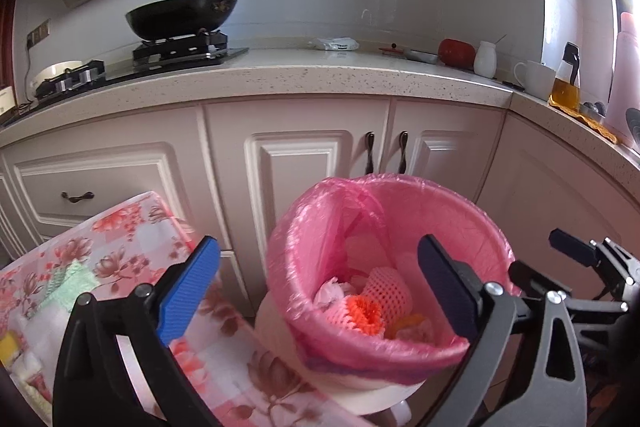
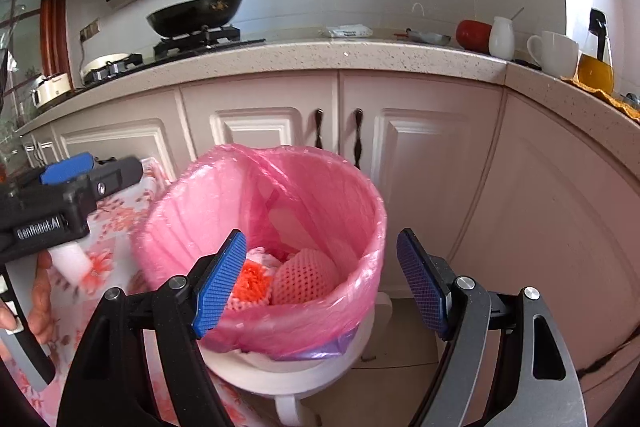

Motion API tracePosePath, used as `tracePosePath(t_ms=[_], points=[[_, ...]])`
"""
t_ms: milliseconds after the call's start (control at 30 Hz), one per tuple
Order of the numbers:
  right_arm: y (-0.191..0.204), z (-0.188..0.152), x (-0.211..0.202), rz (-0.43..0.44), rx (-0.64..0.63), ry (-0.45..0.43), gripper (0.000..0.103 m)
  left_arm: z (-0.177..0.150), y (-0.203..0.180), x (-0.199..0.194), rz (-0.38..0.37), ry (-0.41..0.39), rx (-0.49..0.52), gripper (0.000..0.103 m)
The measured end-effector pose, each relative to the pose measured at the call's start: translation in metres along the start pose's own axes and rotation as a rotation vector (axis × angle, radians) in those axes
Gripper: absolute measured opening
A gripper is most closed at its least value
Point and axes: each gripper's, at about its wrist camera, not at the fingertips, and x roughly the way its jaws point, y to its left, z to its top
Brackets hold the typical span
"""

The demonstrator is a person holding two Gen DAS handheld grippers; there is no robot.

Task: Collect trash
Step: 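Return both tools from the bin to the table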

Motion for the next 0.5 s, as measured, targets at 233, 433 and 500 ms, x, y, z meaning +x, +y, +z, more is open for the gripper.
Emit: tracePosePath(t_ms=[233,433,500], points=[[0.042,-0.001,-0.028,0.086,-0.015,-0.036,0.078,-0.038,0.044,-0.060,0.077,-0.010,-0.043,0.098],[0.099,-0.013,-0.042,0.185,-0.043,-0.033,0.078,-0.079,0.085,-0.114,0.169,-0.015,-0.055,0.098],[0.118,-0.017,-0.045,0.212,-0.050,-0.024,0.078,-0.089,0.097,-0.132,0.195,-0.023,-0.057,0.098]])
